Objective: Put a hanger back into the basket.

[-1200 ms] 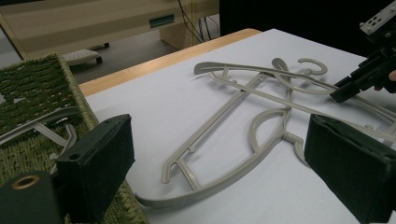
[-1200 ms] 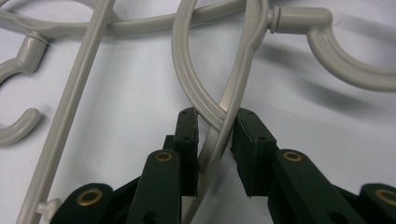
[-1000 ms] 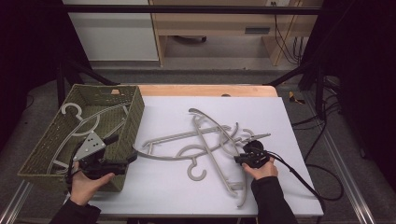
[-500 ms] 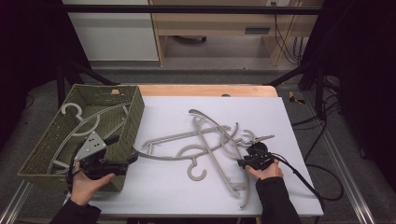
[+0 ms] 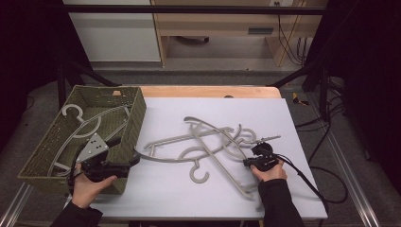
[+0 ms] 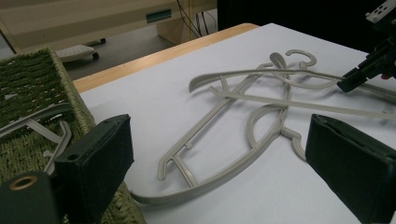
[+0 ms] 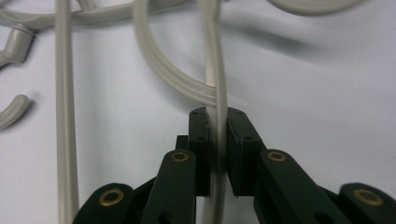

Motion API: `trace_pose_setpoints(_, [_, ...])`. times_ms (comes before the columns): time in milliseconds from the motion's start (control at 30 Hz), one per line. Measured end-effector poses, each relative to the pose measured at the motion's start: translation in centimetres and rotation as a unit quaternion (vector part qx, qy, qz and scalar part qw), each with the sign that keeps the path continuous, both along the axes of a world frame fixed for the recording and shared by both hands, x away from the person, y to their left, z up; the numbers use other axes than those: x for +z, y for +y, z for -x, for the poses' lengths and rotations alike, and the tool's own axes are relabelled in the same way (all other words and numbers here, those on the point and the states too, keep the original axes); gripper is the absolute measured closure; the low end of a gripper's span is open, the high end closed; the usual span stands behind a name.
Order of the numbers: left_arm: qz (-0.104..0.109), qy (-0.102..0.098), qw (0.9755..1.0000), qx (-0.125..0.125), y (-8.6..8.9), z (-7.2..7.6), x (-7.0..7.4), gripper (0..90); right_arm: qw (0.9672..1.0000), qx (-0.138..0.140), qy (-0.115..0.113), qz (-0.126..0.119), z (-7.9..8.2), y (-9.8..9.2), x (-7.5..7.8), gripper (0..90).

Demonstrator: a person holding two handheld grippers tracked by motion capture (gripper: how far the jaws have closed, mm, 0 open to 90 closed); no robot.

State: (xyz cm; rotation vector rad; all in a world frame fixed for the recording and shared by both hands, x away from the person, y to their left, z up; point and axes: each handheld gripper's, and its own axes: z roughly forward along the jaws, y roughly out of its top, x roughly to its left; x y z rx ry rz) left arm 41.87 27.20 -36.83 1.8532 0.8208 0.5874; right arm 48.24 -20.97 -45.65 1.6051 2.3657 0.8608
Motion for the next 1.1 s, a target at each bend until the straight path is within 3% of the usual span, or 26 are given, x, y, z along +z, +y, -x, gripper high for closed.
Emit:
trace_pose_setpoints(100, [-0.002,0.001,1.0000,-0.002,-0.1,0.0,0.0,7.2,0.9999,0.013,-0.004,-0.008,0.1,-0.2,0.3,81.8])
trace_pose_setpoints(333, [-0.003,0.001,1.0000,-0.006,-0.3,0.1,0.0,7.2,0.9991,0.035,-0.026,0.000,0.4,-0.4,1.3,82.0])
trace_pose_setpoints(400, [-0.004,0.002,1.0000,-0.008,-0.5,0.1,0.0,7.2,0.9975,0.058,-0.039,-0.004,0.7,-0.2,2.0,82.1])
trace_pose_setpoints(600, [-0.008,0.004,0.9998,-0.015,-0.8,0.2,0.0,7.2,0.9949,0.089,-0.045,-0.014,1.2,0.4,3.1,82.1])
trace_pose_setpoints(633, [-0.011,0.005,0.9998,-0.018,-1.0,0.3,0.0,7.2,0.9926,0.108,-0.053,-0.017,1.4,0.7,3.5,82.2])
trace_pose_setpoints(700, [-0.011,0.006,0.9997,-0.019,-1.0,0.3,0.0,7.2,0.9923,0.110,-0.053,-0.020,1.5,0.9,3.7,82.2])
trace_pose_setpoints(867, [-0.017,0.012,0.9994,-0.027,-1.4,0.3,-0.1,7.2,0.9837,0.164,-0.070,-0.024,2.1,2.0,4.7,82.2])
trace_pose_setpoints(933, [-0.019,0.014,0.9993,-0.028,-1.5,0.3,-0.1,7.2,0.9825,0.171,-0.069,-0.028,2.3,2.2,4.8,82.2])
trace_pose_setpoints(967, [-0.020,0.016,0.9992,-0.031,-1.6,0.2,-0.2,7.2,0.9805,0.182,-0.069,-0.029,2.4,2.5,4.9,82.2])
trace_pose_setpoints(1000, [-0.024,0.020,0.9989,-0.036,-1.9,0.2,-0.3,7.2,0.9761,0.205,-0.065,-0.027,2.6,3.0,5.0,82.2])
trace_pose_setpoints(1100, [-0.031,0.024,0.9983,-0.044,-2.3,0.2,-0.4,7.2,0.9700,0.234,-0.059,-0.027,2.9,4.0,5.1,82.2])
